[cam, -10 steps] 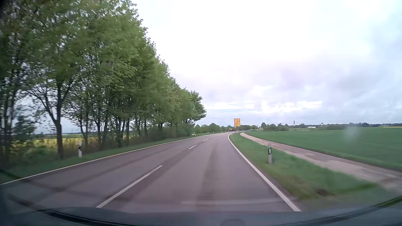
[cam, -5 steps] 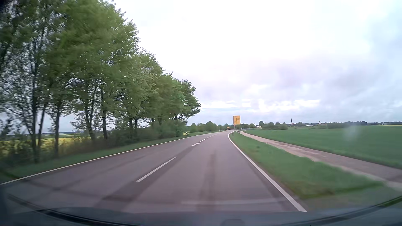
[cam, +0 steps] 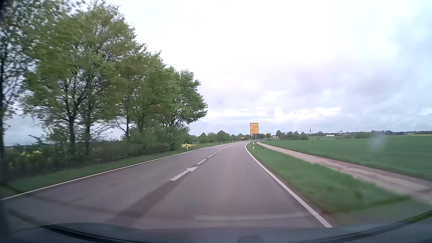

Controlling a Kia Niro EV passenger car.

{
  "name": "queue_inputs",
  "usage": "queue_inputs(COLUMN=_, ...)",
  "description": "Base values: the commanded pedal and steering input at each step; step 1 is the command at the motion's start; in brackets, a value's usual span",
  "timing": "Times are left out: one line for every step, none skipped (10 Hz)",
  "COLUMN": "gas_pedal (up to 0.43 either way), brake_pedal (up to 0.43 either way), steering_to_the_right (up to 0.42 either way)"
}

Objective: Follow the waypoints while adhering to traffic rules and regulations

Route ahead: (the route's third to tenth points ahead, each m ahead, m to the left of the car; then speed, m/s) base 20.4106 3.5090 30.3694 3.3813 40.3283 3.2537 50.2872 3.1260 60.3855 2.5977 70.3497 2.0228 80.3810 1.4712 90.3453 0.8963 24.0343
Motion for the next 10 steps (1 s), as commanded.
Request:
queue_inputs(gas_pedal=0.079, brake_pedal=0.000, steering_to_the_right=0.007)
queue_inputs(gas_pedal=0.079, brake_pedal=0.000, steering_to_the_right=0.006)
queue_inputs(gas_pedal=0.079, brake_pedal=0.000, steering_to_the_right=0.006)
queue_inputs(gas_pedal=0.079, brake_pedal=0.000, steering_to_the_right=0.007)
queue_inputs(gas_pedal=0.079, brake_pedal=0.000, steering_to_the_right=0.007)
queue_inputs(gas_pedal=0.079, brake_pedal=0.000, steering_to_the_right=0.007)
queue_inputs(gas_pedal=0.079, brake_pedal=0.000, steering_to_the_right=0.006)
queue_inputs(gas_pedal=0.079, brake_pedal=0.000, steering_to_the_right=0.006)
queue_inputs(gas_pedal=0.079, brake_pedal=0.000, steering_to_the_right=0.006)
queue_inputs(gas_pedal=0.079, brake_pedal=0.000, steering_to_the_right=0.006)
